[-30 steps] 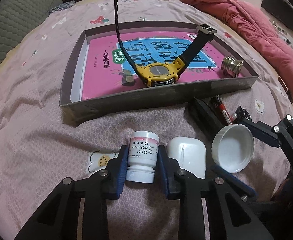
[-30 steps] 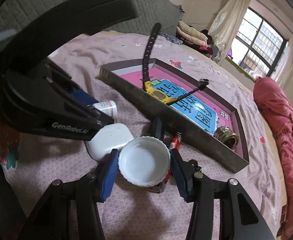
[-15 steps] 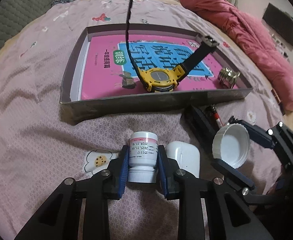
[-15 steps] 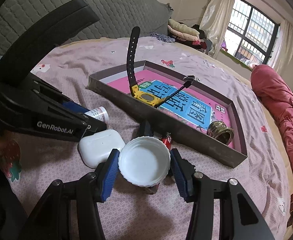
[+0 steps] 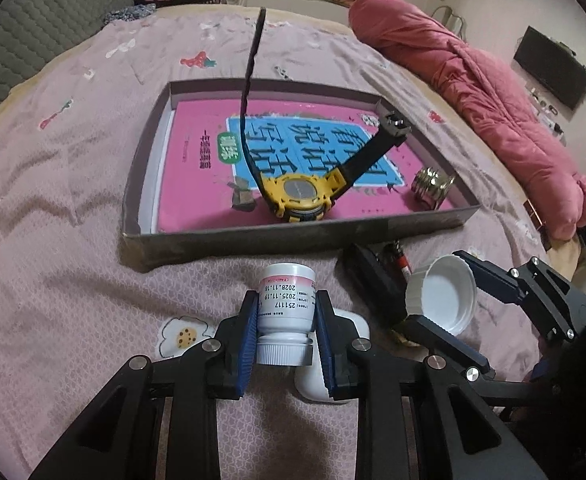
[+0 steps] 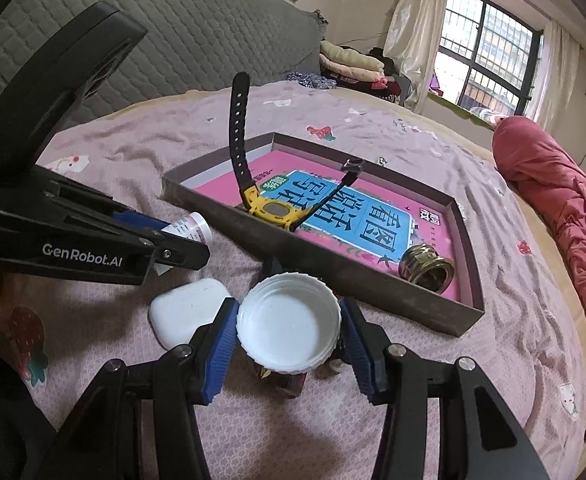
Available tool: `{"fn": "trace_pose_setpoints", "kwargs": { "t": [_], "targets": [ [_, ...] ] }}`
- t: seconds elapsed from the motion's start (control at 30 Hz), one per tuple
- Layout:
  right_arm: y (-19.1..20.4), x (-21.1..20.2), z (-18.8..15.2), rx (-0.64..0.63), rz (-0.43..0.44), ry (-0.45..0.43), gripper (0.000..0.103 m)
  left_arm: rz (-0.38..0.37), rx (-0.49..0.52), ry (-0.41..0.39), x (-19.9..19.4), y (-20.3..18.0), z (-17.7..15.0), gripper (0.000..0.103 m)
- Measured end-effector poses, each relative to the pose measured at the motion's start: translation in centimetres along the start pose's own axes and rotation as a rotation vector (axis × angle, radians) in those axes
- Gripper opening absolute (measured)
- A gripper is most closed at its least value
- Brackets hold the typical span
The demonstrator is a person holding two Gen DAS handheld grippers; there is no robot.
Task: Organize rigid objects
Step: 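Carry the pill bottle toward the box with left tool while right tool carries the cap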
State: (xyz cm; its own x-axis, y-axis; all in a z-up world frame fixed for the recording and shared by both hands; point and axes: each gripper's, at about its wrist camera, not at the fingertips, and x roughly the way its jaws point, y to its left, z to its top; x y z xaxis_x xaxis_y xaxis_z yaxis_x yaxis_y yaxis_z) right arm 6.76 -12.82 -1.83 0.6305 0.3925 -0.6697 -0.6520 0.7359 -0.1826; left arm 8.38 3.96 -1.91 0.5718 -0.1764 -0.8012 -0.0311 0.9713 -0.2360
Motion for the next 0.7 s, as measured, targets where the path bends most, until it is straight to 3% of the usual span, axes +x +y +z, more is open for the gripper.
{"fn": "trace_pose_setpoints", "kwargs": {
  "t": [0.7],
  "targets": [
    [-0.7,-1.2,1.2,0.046,-0.016,-0.042,0.051,-0.002,-0.017,-0.060,-1.8,-0.6,0.7,0.027]
  ]
}}
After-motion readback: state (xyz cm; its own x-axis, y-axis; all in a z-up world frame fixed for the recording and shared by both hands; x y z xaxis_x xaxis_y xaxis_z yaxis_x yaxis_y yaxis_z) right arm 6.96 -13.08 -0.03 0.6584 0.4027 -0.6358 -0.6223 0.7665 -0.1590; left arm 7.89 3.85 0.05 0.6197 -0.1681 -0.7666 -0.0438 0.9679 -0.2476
